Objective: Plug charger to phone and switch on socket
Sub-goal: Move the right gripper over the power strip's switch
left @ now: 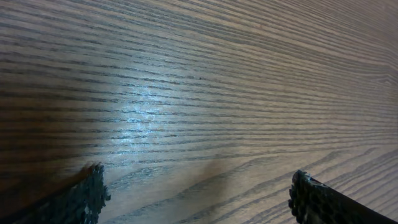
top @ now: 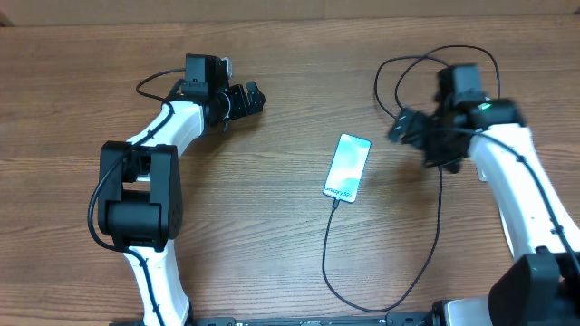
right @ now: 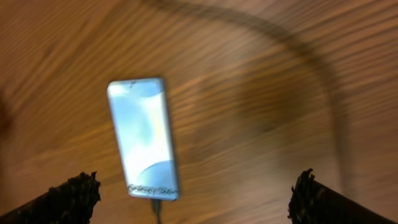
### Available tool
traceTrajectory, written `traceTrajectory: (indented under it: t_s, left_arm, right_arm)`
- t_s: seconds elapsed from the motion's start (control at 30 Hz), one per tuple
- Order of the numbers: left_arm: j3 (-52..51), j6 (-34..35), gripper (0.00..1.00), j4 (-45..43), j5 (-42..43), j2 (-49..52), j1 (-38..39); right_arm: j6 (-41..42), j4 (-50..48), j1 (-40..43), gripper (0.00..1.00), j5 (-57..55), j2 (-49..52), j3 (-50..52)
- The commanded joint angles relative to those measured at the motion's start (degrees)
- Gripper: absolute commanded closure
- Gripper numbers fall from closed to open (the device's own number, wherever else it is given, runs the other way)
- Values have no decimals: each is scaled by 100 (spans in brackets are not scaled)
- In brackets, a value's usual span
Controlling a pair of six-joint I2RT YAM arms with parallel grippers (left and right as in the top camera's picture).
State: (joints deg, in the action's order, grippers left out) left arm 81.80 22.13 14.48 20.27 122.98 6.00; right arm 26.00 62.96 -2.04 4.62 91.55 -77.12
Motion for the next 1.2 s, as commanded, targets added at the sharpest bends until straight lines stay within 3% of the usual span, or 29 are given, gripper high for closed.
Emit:
traceTrajectory:
  t_s: [0.0,0.5,1.17]
  left_arm:
    - [-140,-26,1,133,-420,140,-35]
    - [-140,-26,1,133,-420,140,-35]
    - [-140,-26,0,133,-420,140,-35]
  right_arm:
    - [-229,280,426,0,-1086,-101,-431]
    - [-227,-739,2369,0,-1290,-83,-433]
    - [-227,-1530,2592,0,-2321,1130,-387]
